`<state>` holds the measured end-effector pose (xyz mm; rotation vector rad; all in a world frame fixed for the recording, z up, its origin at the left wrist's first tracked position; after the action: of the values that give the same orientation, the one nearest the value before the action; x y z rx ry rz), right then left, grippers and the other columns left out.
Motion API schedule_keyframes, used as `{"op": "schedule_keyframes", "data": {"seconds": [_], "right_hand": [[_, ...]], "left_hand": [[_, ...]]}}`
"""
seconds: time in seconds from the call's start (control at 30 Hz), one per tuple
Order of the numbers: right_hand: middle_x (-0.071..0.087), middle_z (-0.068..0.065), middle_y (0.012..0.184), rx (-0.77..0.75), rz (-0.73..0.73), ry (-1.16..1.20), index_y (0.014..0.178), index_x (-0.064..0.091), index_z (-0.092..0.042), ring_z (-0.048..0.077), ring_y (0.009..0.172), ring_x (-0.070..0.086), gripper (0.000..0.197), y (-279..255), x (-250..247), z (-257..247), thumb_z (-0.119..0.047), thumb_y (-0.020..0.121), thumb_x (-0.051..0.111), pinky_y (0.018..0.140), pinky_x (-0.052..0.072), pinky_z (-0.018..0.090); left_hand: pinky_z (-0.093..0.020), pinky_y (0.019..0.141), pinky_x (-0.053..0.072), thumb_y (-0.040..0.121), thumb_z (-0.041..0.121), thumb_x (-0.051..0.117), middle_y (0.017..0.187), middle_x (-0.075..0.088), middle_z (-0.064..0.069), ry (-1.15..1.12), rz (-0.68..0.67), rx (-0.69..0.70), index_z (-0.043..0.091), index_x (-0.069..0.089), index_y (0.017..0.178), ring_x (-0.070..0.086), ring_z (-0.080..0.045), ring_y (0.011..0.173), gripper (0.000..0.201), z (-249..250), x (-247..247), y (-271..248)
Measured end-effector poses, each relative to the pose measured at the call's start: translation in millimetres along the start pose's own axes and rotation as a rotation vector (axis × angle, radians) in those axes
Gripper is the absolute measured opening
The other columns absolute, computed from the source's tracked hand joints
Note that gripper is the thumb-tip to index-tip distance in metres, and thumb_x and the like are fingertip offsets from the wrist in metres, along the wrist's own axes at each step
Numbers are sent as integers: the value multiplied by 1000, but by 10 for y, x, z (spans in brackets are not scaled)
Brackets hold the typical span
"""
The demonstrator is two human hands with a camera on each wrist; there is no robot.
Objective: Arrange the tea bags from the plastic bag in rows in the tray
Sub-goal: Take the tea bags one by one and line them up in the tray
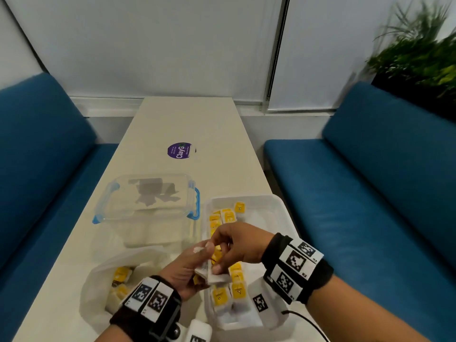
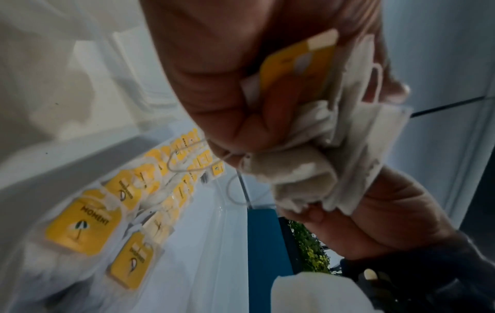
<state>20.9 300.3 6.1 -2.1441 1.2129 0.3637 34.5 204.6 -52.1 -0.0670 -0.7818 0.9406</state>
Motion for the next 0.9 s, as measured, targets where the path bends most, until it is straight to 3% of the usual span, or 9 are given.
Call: {"op": "schedule_keyframes", "data": {"seconds": [0.1,0.2,0.3,0.4,0.53,0.67,0.77,0.83,0.9], "right_hand": [[50,-9,76,4,64,64,80,53,-31,4,63,47,41,-79,-22,64,-5,66,82,66,45,22],[52,-11,82,5,83,82,77,51,-33,1,63,49,44,-172,-44,78,-4,65,81,61,44,15],[52,-10,77,-1,53,162,79,52,-31,-4,48,49,45,-217,-20,88,2,65,80,46,39,10],[49,-7,77,-6,32,228,83,53,-31,-2,40,47,49,-216,15,94,5,64,79,38,35,14],[49,-3,76,6,37,341,88,55,-27,7,49,47,45,-218,10,119,2,66,80,39,37,21],[54,-5,58,56,76,498,92,54,-18,6,45,54,34,-220,-2,209,3,74,73,38,39,21],[56,-1,57,95,144,532,94,52,-15,9,44,56,36,-200,-15,260,4,73,74,41,41,23],[55,0,58,111,147,529,94,52,-15,10,45,55,37,-197,-15,274,4,72,75,43,41,23],[53,-2,58,123,121,508,92,53,-17,10,46,53,37,-203,-17,284,6,71,74,43,39,22]], "left_hand": [[-32,56,55,36,8,84,70,60,-12,71,-108,-22,4,60,101,60,-22,57,69,-1,127,-29],[-34,59,56,41,1,74,79,64,-15,117,-155,-18,4,59,107,64,-25,64,68,10,180,-29],[-33,59,56,40,-2,73,79,67,-14,141,-185,7,3,56,112,65,-23,65,74,31,217,-46],[-32,61,55,36,0,80,83,67,-15,118,-190,14,6,58,115,66,-24,68,83,33,205,-58],[-33,63,52,30,22,93,84,68,-13,72,-112,18,10,60,115,65,-24,67,92,12,112,-40],[-31,63,47,27,32,95,81,68,-12,8,21,78,11,64,110,65,-26,66,91,43,14,-6],[-31,66,45,43,30,90,80,69,-11,-33,85,98,11,65,106,65,-25,66,71,60,-20,-6],[-28,62,46,62,19,78,78,71,-10,-74,108,106,11,65,102,66,-22,62,43,77,-25,-15],[-24,55,50,67,11,69,74,72,-9,-110,113,110,10,64,99,66,-20,57,32,96,-18,-24]]}}
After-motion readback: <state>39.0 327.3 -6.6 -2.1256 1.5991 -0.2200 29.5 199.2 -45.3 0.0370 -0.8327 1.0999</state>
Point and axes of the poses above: each hand's wrist, its own y-axis towards the middle knuckle, its own x-axis out of the palm, z = x × y, the point moved 6 cm from there along y, towards the middle knuckle
